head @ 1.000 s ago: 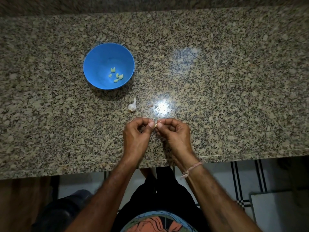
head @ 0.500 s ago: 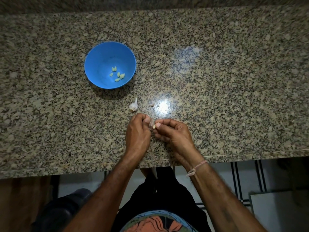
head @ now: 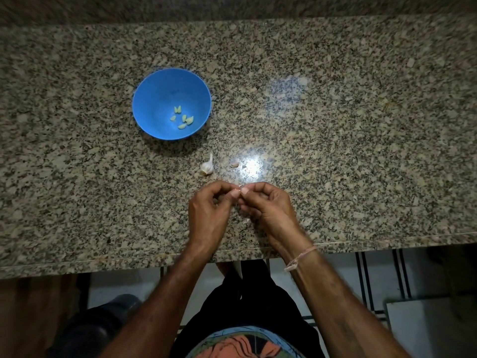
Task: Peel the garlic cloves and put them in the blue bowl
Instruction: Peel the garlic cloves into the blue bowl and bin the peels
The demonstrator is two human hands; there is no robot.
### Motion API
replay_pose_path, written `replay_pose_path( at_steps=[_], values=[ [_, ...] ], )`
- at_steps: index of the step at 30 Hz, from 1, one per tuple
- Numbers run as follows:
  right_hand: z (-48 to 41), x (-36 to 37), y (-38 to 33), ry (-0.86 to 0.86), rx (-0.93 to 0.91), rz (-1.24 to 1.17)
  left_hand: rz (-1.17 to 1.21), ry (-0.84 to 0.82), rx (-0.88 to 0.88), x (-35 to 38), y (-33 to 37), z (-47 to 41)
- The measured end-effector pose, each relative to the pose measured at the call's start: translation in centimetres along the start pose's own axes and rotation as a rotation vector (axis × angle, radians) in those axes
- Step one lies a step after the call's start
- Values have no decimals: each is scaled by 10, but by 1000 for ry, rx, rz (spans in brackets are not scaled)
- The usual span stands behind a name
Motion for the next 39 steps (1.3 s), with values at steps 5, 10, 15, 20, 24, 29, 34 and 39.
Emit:
replay_pose_path(
  at_steps=[5, 10, 15, 20, 24, 29, 34, 39],
  values=[
    [6, -1, -13, 50, -175, 233, 220, -67, -218, 7, -13, 1],
    [18, 9, -41, 103, -531, 634, 413, -138, -386, 20, -25, 7],
    [12, 1, -29, 161, -321, 371, 410, -9, -303, 10, -14, 9],
    [4, 5, 0, 94, -41, 3, 355, 26, -208, 5, -12, 9],
    [3, 6, 19, 77, 99, -169, 183, 5, -37, 1, -5, 7],
    [17, -2, -25, 187, -377, 427, 313, -117, -306, 13, -26, 8],
    [28, 12, -51, 265, -704, 714, 727, -212, -811, 40, -50, 32],
    [11, 0, -4, 191, -184, 59, 297, 51, -184, 3, -13, 12]
  ],
)
Point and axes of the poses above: each hand's wrist, its own z-axis away from the middle knuckle, its own x-axis out of the palm, y = z × x, the point moved 10 cm from there along -z, towards the middle knuckle, and after that the axes turned 1 degree about x, right-handed, at the moved point
